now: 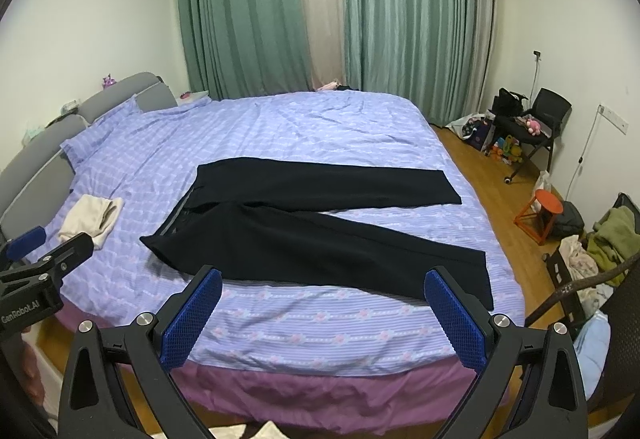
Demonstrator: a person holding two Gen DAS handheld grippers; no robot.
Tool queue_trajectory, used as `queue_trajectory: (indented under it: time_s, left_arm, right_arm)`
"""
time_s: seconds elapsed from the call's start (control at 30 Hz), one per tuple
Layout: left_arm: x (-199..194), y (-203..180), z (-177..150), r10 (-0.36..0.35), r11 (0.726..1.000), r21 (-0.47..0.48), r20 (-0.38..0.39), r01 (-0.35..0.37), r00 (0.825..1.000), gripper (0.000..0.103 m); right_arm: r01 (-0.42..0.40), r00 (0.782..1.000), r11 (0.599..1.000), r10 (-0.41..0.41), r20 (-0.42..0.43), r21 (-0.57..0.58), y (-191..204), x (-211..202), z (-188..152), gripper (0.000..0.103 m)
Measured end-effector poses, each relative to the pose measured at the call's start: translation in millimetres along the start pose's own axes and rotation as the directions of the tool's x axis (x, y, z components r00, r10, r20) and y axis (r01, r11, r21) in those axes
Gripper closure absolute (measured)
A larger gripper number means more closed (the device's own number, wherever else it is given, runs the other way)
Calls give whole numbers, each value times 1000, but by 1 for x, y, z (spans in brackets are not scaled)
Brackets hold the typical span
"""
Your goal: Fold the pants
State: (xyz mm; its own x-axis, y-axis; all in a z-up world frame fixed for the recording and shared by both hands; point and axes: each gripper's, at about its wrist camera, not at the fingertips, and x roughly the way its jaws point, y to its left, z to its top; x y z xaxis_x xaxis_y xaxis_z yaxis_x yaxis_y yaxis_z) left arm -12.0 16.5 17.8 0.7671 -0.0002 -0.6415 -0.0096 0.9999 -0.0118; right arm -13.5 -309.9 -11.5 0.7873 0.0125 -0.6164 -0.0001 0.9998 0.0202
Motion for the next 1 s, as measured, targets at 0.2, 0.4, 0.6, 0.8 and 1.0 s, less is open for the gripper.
queue_trajectory:
  time_s: [0.2, 0.4, 0.6, 0.8, 1.0]
  left_arm:
    - [3, 7, -1, 0, 1000, -5, -5, 0, 1000, 0]
    - [10, 20, -2, 7, 1000, -9, -13, -7, 1000, 0]
    - [24, 40, -6, 30, 999, -11, -18, -30, 999, 0]
    - [52, 66, -13, 82, 996, 26, -6, -82, 997, 0]
    - [112, 98, -16, 82, 994, 72, -64, -77, 995, 0]
  right_arm:
    - [2, 1000, 1000, -2, -12, -4, 9, 4, -2, 1]
    - [3, 999, 1000, -3, -33, -11, 19, 13, 0, 1]
    - [-1, 998, 1000, 0, -67, -14, 35, 30, 0, 1]
    - [-14, 991, 1000, 13, -130, -6, 60, 71, -5, 1]
    - [16, 970, 1000, -10, -244, 20, 92, 150, -18, 1]
